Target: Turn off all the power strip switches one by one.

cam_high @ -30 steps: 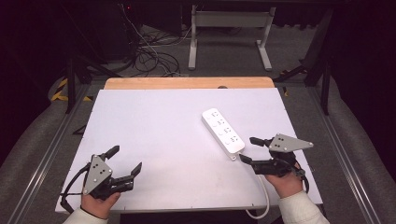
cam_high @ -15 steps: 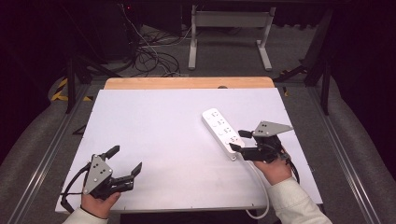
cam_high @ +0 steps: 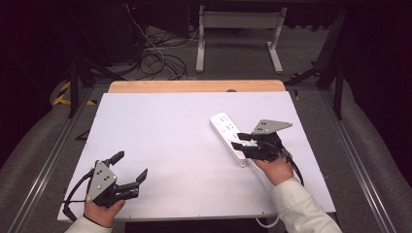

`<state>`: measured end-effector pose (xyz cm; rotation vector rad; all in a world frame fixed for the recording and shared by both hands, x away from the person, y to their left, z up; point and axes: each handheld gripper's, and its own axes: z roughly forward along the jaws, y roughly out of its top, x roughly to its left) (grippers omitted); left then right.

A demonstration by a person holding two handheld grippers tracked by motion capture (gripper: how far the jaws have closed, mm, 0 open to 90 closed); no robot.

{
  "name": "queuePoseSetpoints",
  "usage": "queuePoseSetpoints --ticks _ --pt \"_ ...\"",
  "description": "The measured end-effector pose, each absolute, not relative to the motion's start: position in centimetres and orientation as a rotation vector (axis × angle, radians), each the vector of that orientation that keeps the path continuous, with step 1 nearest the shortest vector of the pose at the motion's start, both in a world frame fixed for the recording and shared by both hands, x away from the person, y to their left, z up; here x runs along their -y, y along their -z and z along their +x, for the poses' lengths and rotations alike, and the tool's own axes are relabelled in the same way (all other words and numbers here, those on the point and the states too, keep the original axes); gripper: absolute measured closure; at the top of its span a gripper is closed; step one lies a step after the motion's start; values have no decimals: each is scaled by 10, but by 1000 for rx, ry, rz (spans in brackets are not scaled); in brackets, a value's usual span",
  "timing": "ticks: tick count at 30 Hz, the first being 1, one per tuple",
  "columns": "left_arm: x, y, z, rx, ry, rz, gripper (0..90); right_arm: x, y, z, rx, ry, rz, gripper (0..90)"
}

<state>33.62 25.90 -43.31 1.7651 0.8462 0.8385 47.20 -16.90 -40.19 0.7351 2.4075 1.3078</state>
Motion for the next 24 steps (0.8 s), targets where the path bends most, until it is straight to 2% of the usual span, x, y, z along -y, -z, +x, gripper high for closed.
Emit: queuePoseSetpoints --ticks 1,2,3,14,24 --pt "-259 433 336 -847 -838 1765 131 169 402 472 -2408 -1308 735 648" --pt "-259 433 337 -848 -837 1769 131 166 401 472 -2422 -1271 714 830" --pt "-259 433 337 -847 -841 1768 131 165 400 472 -2434 -1258 710 897" --pt "-259 434 337 -848 -836 1770 132 154 394 491 -2591 -1063 732 900" --pt "-259 434 338 -847 -837 1769 132 142 410 516 -2687 -878 776 900"
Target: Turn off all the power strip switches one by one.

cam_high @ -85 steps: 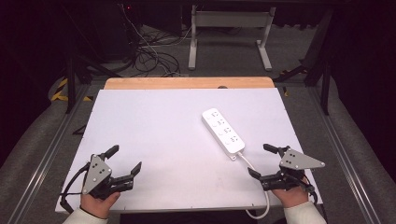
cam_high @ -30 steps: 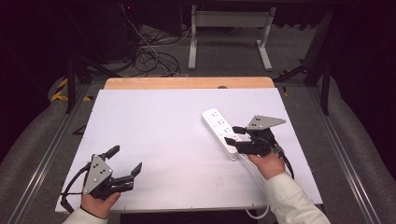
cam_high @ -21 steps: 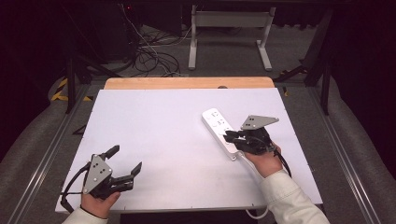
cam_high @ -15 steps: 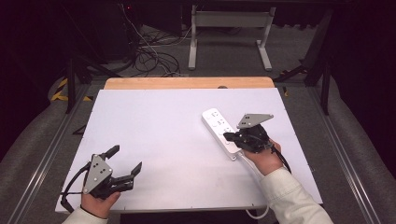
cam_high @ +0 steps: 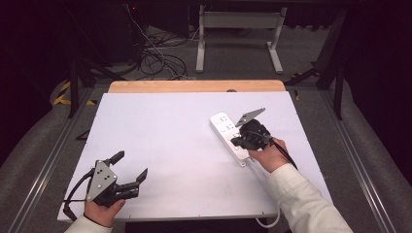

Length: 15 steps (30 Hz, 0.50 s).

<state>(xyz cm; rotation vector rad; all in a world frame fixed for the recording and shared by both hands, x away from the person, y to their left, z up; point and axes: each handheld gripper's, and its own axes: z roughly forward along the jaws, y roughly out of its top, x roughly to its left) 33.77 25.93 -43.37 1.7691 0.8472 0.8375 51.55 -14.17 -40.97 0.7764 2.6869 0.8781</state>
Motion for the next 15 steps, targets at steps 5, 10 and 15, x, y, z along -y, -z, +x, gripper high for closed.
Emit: queuePoseSetpoints --ticks 5,10,15 --pt "-259 434 338 -848 -839 1775 132 141 417 523 -2699 -817 809 900" --pt "-259 434 338 -853 -839 1775 133 141 422 528 -2714 -780 830 900" --pt "-259 434 338 -853 -838 1777 132 140 427 531 -2728 -752 843 900"
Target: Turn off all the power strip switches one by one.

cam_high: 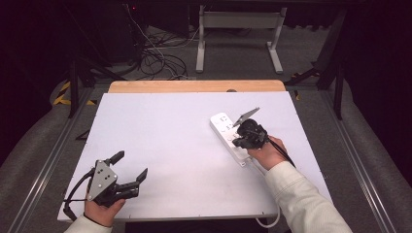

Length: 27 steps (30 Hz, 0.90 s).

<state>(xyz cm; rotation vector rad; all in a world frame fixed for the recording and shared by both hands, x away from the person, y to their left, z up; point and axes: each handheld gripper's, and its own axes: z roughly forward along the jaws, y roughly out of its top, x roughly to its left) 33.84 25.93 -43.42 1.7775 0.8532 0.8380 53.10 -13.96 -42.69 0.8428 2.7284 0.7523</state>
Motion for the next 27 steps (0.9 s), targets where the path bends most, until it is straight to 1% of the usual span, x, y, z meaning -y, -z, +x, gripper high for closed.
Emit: queuePoseSetpoints --ticks 9,27 --pt "-259 434 338 -853 -838 1780 132 138 431 532 -2742 -705 846 900" --pt "-259 434 338 -850 -841 1783 132 138 437 527 -2702 -718 843 900"
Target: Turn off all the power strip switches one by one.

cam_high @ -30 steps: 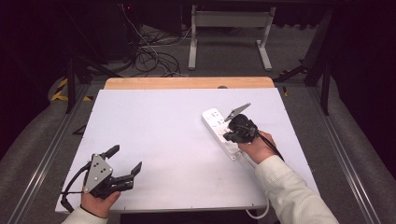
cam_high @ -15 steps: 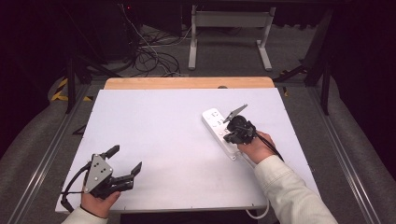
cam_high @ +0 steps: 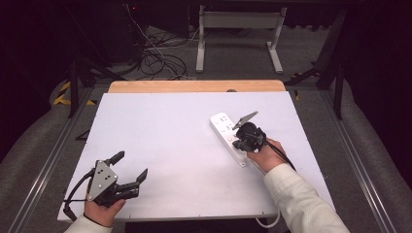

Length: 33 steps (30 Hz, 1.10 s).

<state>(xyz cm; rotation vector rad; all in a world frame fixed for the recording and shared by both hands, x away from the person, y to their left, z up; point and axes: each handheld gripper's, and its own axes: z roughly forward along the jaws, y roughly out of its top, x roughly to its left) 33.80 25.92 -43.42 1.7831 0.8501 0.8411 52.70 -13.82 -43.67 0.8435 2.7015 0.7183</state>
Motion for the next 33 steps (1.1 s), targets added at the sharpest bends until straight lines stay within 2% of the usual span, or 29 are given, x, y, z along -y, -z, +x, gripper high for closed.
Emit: queuePoseSetpoints --ticks 20,23,26,33 --pt "-259 434 338 -852 -834 1780 133 140 440 526 -2680 -755 853 900" --pt "-259 434 338 -850 -836 1781 132 139 433 524 -2674 -788 828 900" --pt "-259 434 340 -856 -837 1779 132 145 412 517 -2594 -984 799 900" --pt "-258 434 339 -852 -839 1781 133 145 399 516 -2563 -1006 764 900"
